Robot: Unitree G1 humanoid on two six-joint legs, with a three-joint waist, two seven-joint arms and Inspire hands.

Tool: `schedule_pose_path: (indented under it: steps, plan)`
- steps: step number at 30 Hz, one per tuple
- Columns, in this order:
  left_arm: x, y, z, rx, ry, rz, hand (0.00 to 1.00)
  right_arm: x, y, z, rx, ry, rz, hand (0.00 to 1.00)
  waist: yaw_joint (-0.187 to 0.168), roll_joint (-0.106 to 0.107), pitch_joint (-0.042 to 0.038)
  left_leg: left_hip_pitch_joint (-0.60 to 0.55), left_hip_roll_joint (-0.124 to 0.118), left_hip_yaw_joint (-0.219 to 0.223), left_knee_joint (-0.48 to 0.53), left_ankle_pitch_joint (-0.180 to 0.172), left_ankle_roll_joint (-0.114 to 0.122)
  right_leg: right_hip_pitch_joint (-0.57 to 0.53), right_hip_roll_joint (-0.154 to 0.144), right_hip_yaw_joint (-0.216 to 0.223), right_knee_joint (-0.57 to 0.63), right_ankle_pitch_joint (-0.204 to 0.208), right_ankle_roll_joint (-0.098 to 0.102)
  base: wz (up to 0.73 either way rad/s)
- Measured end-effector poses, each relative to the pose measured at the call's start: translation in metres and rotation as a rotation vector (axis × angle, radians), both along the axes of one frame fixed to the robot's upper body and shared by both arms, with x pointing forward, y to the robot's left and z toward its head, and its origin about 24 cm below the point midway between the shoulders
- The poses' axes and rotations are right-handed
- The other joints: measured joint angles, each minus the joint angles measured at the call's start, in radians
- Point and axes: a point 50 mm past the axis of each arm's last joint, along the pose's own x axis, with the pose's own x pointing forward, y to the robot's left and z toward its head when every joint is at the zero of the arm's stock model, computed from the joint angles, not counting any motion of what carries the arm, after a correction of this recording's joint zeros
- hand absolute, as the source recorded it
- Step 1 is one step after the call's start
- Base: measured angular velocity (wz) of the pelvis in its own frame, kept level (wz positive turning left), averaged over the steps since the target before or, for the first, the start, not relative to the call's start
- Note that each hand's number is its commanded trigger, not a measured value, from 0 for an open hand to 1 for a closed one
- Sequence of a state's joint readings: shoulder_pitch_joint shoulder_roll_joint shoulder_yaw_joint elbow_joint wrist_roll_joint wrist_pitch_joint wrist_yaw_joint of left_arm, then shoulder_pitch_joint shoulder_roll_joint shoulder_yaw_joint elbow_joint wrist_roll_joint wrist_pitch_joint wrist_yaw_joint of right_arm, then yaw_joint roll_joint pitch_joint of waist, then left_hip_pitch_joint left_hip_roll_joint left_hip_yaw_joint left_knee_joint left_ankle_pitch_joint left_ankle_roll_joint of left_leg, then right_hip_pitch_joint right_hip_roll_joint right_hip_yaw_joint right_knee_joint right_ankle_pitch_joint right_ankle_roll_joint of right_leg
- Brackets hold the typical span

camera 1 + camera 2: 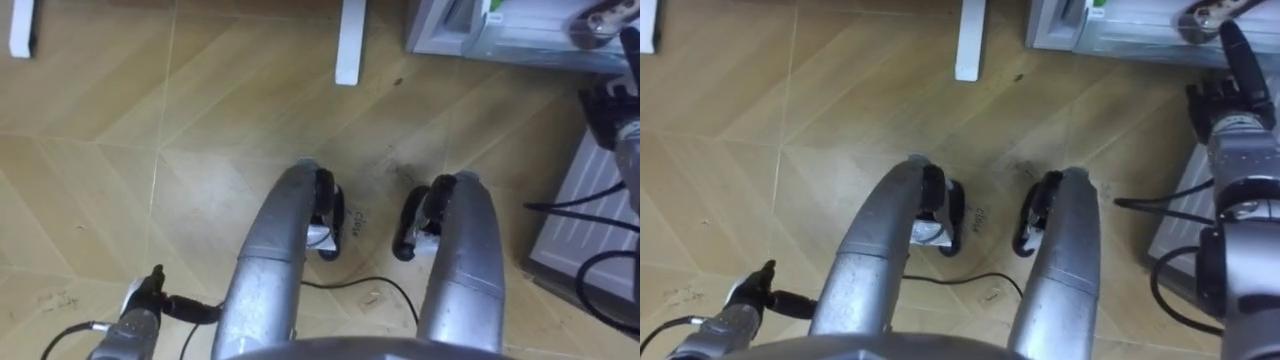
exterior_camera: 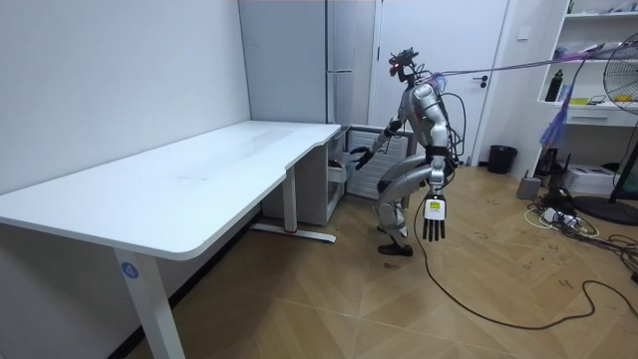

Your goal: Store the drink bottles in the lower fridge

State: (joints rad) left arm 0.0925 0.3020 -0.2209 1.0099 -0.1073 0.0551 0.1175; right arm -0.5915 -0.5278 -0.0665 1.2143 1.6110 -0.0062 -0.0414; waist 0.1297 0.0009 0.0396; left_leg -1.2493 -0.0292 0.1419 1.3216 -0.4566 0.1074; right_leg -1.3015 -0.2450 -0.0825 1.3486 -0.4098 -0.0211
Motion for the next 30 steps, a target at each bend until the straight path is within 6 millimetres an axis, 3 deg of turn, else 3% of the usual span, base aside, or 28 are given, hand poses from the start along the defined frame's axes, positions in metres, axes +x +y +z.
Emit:
schedule_pose_path:
  steps: [6, 11, 17, 24, 27, 30]
  plan:
    - [-0.004, 0.0, 0.0, -0.012, 0.002, -0.003, 0.0, 0.014, 0.008, 0.017, -0.032, -0.059, 0.047, 0.0, -0.002, -0.011, 0.0015, 0.002, 0.0, -0.002, 0.002, 0.0, 0.0, 0.001, 0.0, -0.001, 0.004, -0.003, -0.003, -0.02]
    - [-0.012, 0.007, 0.001, -0.003, 0.012, 0.011, 0.0, 0.018, 0.007, 0.027, -0.028, -0.072, 0.011, 0.0, 0.022, -0.013, 0.0006, 0.012, -0.001, -0.013, 0.0, 0.001, -0.002, 0.018, -0.002, -0.012, 0.002, -0.005, -0.005, 0.07]
    - [-0.027, 0.015, 0.002, 0.015, 0.043, 0.017, 0.0, 0.025, 0.011, 0.037, -0.038, -0.083, 0.005, 0.0, 0.042, -0.02, 0.0027, 0.035, -0.006, -0.03, -0.003, -0.003, -0.018, 0.051, -0.032, -0.05, 0.012, -0.033, -0.031, 0.1]
    - [-0.03, 0.023, 0.007, 0.035, 0.034, 0.004, 0.0, 0.038, 0.023, 0.054, -0.061, -0.129, 0.058, 0.0, 0.038, -0.037, 0.005, 0.041, -0.004, -0.071, 0.009, -0.011, -0.042, 0.084, -0.037, -0.096, 0.018, -0.058, -0.051, 0.09]
    - [-0.035, 0.023, 0.006, 0.034, 0.041, 0.004, 0.0, 0.046, 0.027, 0.066, -0.063, -0.171, 0.075, 0.0, 0.037, -0.038, 0.0049, 0.05, -0.003, -0.075, 0.011, -0.014, -0.047, 0.097, -0.036, -0.101, 0.021, -0.065, -0.055, 0.01]
    - [-0.04, 0.024, 0.007, 0.036, 0.048, 0.004, 0.0, 0.048, 0.032, 0.067, -0.069, -0.153, 0.088, 0.0, 0.036, -0.039, 0.0047, 0.058, -0.001, -0.077, 0.011, -0.015, -0.049, 0.106, -0.033, -0.104, 0.02, -0.07, -0.061, 0.0]
